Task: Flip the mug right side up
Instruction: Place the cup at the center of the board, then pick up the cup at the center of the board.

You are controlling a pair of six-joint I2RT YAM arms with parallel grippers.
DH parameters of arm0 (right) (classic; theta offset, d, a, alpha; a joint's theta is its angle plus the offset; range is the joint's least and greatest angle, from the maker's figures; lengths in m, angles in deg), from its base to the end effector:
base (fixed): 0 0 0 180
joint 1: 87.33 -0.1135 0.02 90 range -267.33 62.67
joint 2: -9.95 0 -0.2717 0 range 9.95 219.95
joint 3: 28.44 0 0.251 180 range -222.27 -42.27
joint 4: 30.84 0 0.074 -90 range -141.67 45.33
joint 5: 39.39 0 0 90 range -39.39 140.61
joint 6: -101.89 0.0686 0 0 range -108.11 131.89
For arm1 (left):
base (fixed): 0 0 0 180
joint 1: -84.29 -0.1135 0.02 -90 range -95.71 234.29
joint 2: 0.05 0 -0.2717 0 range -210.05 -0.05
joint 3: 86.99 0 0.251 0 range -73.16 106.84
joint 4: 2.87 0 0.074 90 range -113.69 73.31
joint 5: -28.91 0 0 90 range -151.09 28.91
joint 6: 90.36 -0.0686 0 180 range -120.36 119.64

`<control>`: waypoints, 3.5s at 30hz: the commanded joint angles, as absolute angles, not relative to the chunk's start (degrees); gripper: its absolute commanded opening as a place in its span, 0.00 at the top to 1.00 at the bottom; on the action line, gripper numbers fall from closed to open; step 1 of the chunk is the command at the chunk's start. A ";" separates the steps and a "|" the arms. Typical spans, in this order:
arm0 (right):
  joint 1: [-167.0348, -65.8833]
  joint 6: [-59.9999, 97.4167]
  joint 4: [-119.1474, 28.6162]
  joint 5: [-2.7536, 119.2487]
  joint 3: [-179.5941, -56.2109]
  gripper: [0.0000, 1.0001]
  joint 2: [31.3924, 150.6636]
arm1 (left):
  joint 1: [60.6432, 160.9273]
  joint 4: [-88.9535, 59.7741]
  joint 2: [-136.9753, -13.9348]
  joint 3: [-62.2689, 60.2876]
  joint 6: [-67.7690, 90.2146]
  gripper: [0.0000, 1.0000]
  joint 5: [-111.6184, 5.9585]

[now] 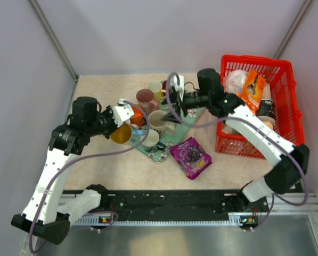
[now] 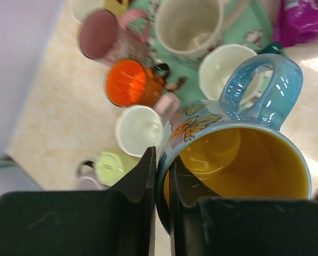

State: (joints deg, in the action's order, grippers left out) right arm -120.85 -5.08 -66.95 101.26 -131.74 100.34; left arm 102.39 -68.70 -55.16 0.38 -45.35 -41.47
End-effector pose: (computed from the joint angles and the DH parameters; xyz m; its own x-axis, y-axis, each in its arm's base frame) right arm 0.2829 0.2510 0.3950 -0.0390 -0.2478 -0.9680 -0.9975 0.0667 0.0231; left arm 0.1757 -0.0816 0.3937 0.0232 0.6930 -0.7205 0.7666 0.4503 0.4578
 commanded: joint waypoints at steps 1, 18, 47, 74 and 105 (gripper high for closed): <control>-126.00 -28.88 -60.60 91.75 -117.27 0.29 88.37 | 102.57 -75.04 -54.89 3.75 -30.69 1.00 -39.04; -127.59 -21.59 -62.42 87.26 -107.05 0.29 82.72 | 102.57 -68.03 -50.06 -28.15 -46.15 1.00 -32.88; -140.59 -15.36 -65.41 77.76 -112.75 0.18 94.83 | 91.33 -59.85 -32.22 -17.97 -12.35 0.24 -54.41; -156.06 -6.38 -56.80 71.97 -119.52 0.46 120.07 | 71.01 -56.86 -22.28 -13.57 13.79 0.04 -42.64; -128.57 -7.62 -55.41 75.93 -133.59 1.00 100.03 | 66.62 -52.82 -41.44 1.90 6.14 0.06 -44.13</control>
